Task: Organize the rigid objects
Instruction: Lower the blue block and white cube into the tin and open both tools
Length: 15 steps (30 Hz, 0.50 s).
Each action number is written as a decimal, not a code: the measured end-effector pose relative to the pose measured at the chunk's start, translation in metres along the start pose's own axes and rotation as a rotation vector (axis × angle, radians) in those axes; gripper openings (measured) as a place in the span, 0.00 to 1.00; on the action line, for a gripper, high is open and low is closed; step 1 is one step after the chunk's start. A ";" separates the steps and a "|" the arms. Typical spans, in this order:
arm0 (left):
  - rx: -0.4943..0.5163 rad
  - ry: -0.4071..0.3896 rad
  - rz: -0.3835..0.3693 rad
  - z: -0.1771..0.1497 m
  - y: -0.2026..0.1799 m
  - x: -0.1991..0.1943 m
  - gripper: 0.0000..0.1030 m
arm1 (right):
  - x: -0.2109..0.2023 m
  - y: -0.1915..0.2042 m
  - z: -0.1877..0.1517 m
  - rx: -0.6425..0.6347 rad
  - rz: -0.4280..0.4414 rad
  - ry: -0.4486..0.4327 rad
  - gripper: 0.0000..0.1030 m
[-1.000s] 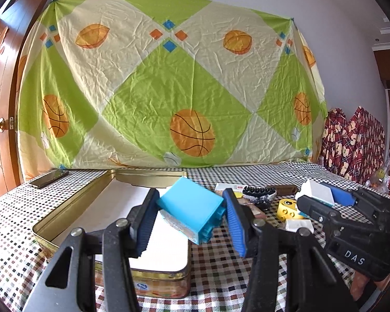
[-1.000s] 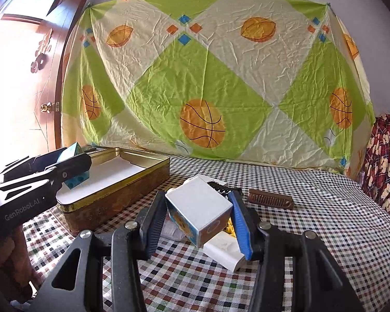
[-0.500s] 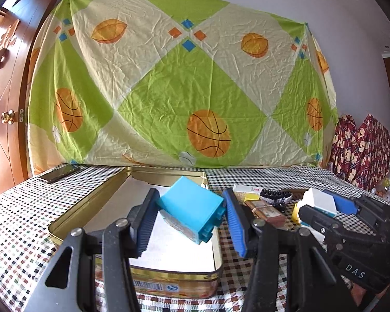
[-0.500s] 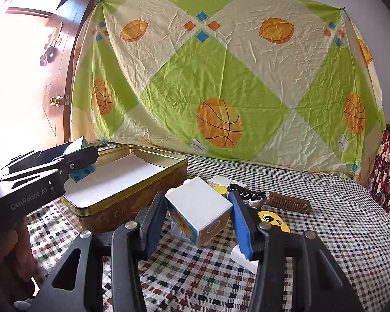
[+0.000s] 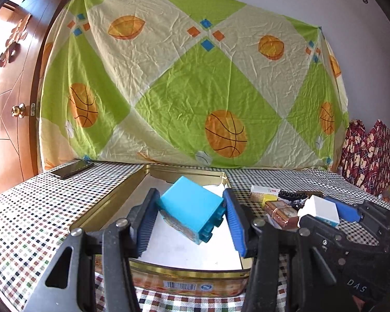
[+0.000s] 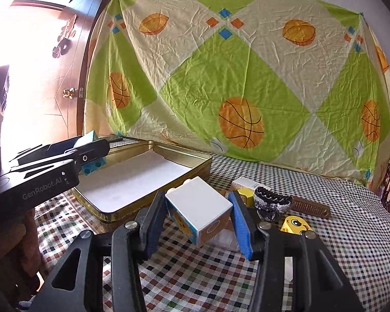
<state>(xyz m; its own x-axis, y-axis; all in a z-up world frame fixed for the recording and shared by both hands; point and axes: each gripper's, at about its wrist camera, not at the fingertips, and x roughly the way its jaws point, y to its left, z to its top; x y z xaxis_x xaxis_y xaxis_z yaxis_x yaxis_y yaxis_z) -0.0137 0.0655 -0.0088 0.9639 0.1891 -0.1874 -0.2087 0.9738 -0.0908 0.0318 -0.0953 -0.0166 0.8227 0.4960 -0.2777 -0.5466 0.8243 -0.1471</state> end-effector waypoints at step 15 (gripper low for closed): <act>-0.036 0.038 0.051 0.004 0.030 0.006 0.49 | 0.013 0.026 0.006 -0.019 0.070 0.024 0.49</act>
<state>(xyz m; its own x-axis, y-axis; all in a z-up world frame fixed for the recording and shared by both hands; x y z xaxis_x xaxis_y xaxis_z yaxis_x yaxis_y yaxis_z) -0.0136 0.0963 -0.0085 0.9452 0.2324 -0.2293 -0.2635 0.9578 -0.1153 0.0288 -0.0656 -0.0179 0.7788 0.5450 -0.3106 -0.6055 0.7825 -0.1450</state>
